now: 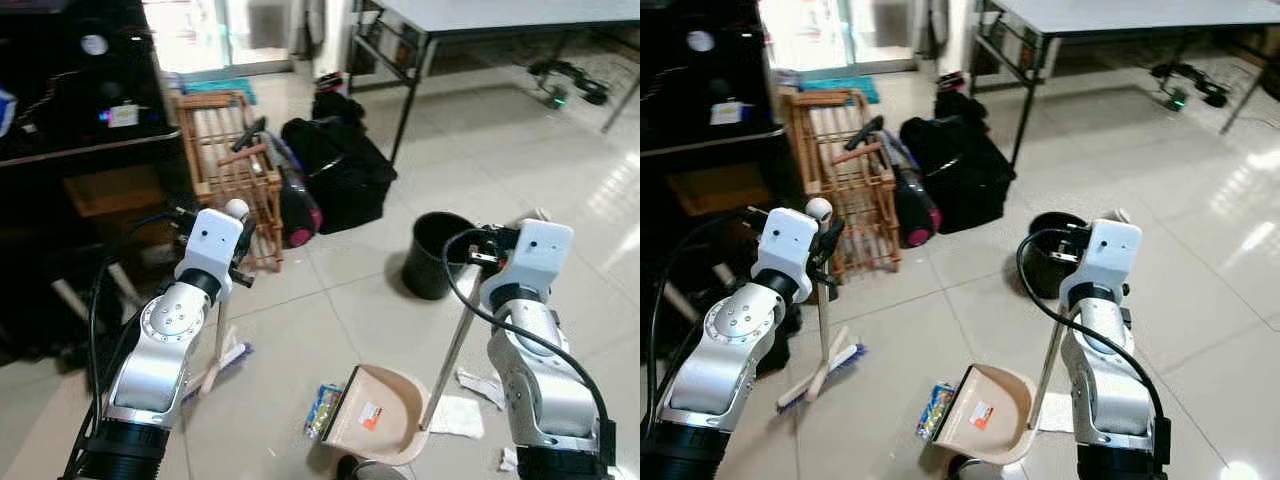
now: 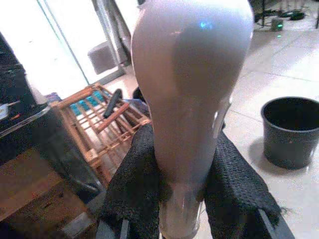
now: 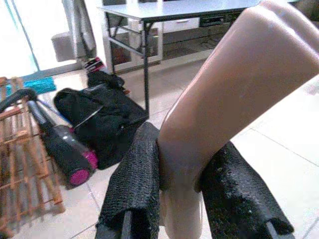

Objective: Sweep floor

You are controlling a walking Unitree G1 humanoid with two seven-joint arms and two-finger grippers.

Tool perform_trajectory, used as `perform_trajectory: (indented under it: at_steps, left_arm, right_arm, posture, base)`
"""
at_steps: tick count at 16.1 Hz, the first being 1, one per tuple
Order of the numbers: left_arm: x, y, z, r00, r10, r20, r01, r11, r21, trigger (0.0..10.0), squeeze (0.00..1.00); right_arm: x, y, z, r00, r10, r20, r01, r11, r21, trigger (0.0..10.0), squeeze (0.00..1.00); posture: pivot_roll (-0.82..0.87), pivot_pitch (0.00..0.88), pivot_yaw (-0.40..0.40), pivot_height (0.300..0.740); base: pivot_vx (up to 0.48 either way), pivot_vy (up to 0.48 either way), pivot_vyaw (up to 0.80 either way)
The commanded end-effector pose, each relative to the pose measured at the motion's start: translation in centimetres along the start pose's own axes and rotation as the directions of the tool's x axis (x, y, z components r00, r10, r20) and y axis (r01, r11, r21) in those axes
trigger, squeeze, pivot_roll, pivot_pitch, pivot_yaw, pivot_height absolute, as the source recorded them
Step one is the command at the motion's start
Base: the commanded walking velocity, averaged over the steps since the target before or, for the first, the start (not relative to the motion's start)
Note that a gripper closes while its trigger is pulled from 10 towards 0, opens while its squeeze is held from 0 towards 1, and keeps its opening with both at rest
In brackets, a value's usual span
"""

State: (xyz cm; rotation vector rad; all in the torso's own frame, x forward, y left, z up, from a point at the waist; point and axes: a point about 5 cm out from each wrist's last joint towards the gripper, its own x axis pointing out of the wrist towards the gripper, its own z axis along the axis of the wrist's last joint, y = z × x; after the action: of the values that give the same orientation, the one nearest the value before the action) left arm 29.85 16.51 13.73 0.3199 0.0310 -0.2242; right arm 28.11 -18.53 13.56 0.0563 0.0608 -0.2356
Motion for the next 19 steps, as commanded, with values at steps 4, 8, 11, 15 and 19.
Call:
perform_trajectory:
  at_steps: [4, 8, 11, 15, 19]
  left_arm:
    - [0.21, 0.14, 1.04, 0.999, -0.007, 0.038, 0.007, 1.0, 0.008, 10.0, 0.0]
    - [0.24, 0.09, 1.03, 0.999, -0.015, 0.036, 0.015, 1.0, 0.011, 10.0, 0.0]
    - [0.33, 0.1, 1.07, 0.999, -0.019, 0.038, 0.019, 1.0, 0.015, 10.0, 0.0]
    - [0.39, 0.16, 1.12, 0.999, -0.027, 0.04, 0.026, 0.999, 0.022, 10.0, 0.0]
    - [0.43, -0.09, 1.58, 0.996, -0.045, 0.073, 0.038, 0.995, 0.094, 10.0, 0.0]
  right_arm:
    - [-0.24, -0.52, 0.77, 1.0, -0.023, 0.022, 0.023, 1.0, -0.003, 10.0, 0.0]
    - [-0.48, -0.54, 0.63, 1.0, -0.027, 0.012, 0.027, 1.0, -0.003, 10.0, 0.0]
    - [-0.61, -0.55, 0.46, 0.999, -0.036, -0.002, 0.036, 0.999, 0.01, 10.0, 0.0]
    - [-0.79, -0.6, 0.37, 0.999, -0.041, -0.001, 0.041, 0.999, 0.011, 10.0, 0.0]
    - [-0.8, -0.47, 0.58, 0.999, -0.036, 0.009, 0.035, 0.999, 0.032, 10.0, 0.0]
  posture:
    - [0.04, 0.0, -0.038, 0.74]
    - [0.04, 0.0, -0.036, 0.74]
    - [0.04, 0.0, -0.033, 0.74]
    - [0.04, 0.0, -0.028, 0.74]
    - [0.04, 0.0, -0.031, 0.74]
  base:
    - [0.0, 0.232, -0.8]
    - [0.0, 0.363, -0.8]
    - [0.0, 0.366, -0.8]
    - [0.0, 0.368, -0.14]
    - [0.0, -0.24, 0.0]
